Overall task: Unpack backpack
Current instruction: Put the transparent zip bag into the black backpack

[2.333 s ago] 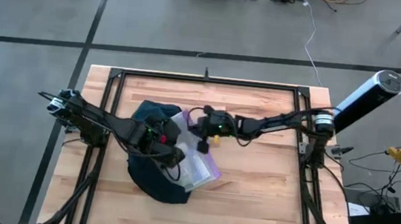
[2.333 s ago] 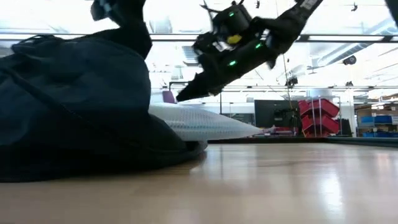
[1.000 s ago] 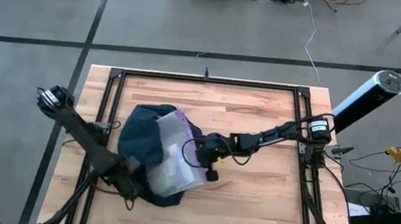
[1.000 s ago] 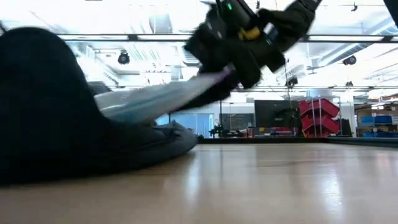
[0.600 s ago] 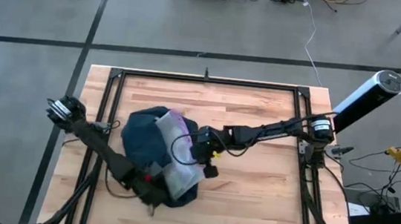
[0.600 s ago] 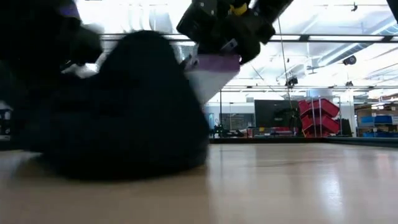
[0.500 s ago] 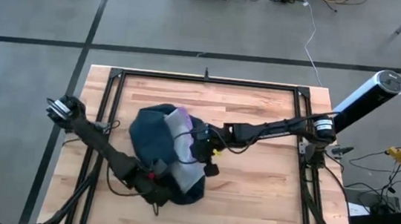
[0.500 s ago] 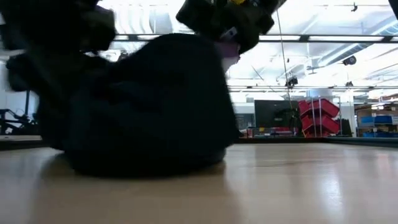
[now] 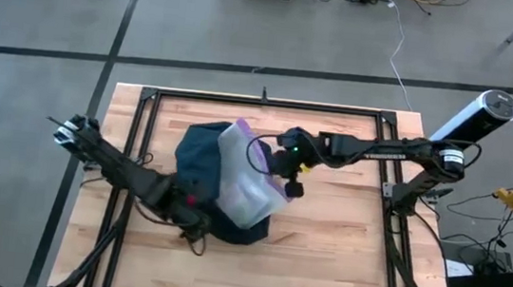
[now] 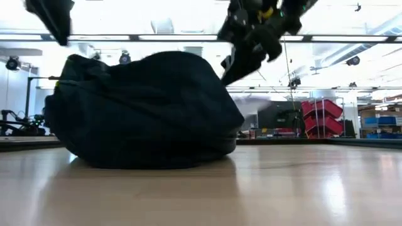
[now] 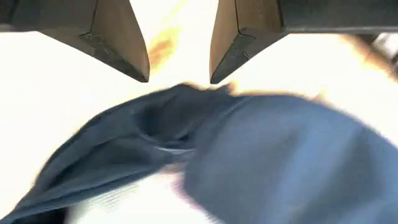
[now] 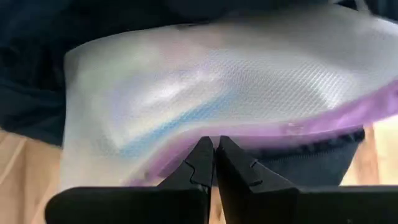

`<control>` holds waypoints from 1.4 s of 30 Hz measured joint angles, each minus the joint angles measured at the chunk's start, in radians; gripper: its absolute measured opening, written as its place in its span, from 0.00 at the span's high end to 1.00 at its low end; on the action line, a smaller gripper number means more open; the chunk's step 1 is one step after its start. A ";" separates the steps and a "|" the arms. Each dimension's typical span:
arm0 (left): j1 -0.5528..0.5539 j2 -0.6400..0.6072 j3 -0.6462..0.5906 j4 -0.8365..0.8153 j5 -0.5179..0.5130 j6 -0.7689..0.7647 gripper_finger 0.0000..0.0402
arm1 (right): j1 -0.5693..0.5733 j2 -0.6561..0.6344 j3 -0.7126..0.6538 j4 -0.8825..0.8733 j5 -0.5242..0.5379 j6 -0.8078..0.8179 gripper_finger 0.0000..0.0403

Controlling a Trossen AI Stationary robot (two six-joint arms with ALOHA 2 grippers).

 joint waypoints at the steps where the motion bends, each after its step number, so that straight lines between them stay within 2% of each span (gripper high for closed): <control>1: -0.002 -0.017 -0.018 -0.016 0.000 -0.040 0.61 | 0.004 0.012 -0.026 0.054 -0.008 0.017 1.00; 6: -0.021 -0.086 -0.175 0.001 0.047 -0.167 0.60 | 0.056 0.138 -0.067 0.269 -0.032 0.116 1.00; 10: -0.031 -0.110 -0.348 0.150 0.054 -0.180 0.61 | 0.107 0.254 0.001 0.339 -0.033 0.138 1.00; 14: -0.031 -0.103 -0.523 0.406 0.036 -0.156 0.61 | 0.158 0.385 0.132 0.347 -0.032 0.132 1.00; 18: -0.031 -0.041 -0.676 0.779 0.128 -0.104 0.61 | 0.191 0.478 0.276 0.334 -0.031 0.109 1.00; 20: -0.033 -0.004 -0.707 0.931 0.175 -0.091 0.61 | 0.198 0.498 0.334 0.322 -0.030 0.103 1.00; 22: -0.037 0.023 -0.701 1.010 0.208 -0.085 0.61 | 0.197 0.501 0.376 0.323 -0.027 0.103 1.00; 24: -0.040 0.031 -0.667 0.988 0.215 -0.071 0.61 | 0.189 0.483 0.398 0.299 -0.005 0.098 1.00; 26: -0.043 0.028 -0.611 0.877 0.225 -0.060 0.61 | 0.173 0.448 0.397 0.212 0.014 0.065 1.00; 31: -0.099 -0.009 -0.375 0.496 0.225 -0.072 0.61 | 0.130 0.324 0.362 -0.015 0.096 -0.038 1.00; 34: -0.181 -0.021 -0.280 0.270 0.221 -0.175 0.61 | 0.096 0.242 0.316 -0.102 0.104 -0.062 1.00; 36: -0.256 -0.036 -0.275 0.163 0.224 -0.301 0.61 | 0.074 0.197 0.266 -0.124 0.105 -0.062 1.00; 39: -0.361 -0.039 -0.339 0.174 0.227 -0.510 0.61 | 0.048 0.136 0.186 -0.114 0.109 -0.036 1.00; 42: -0.416 -0.035 -0.446 0.327 0.221 -0.620 0.61 | 0.040 0.113 0.113 -0.085 0.102 0.004 1.00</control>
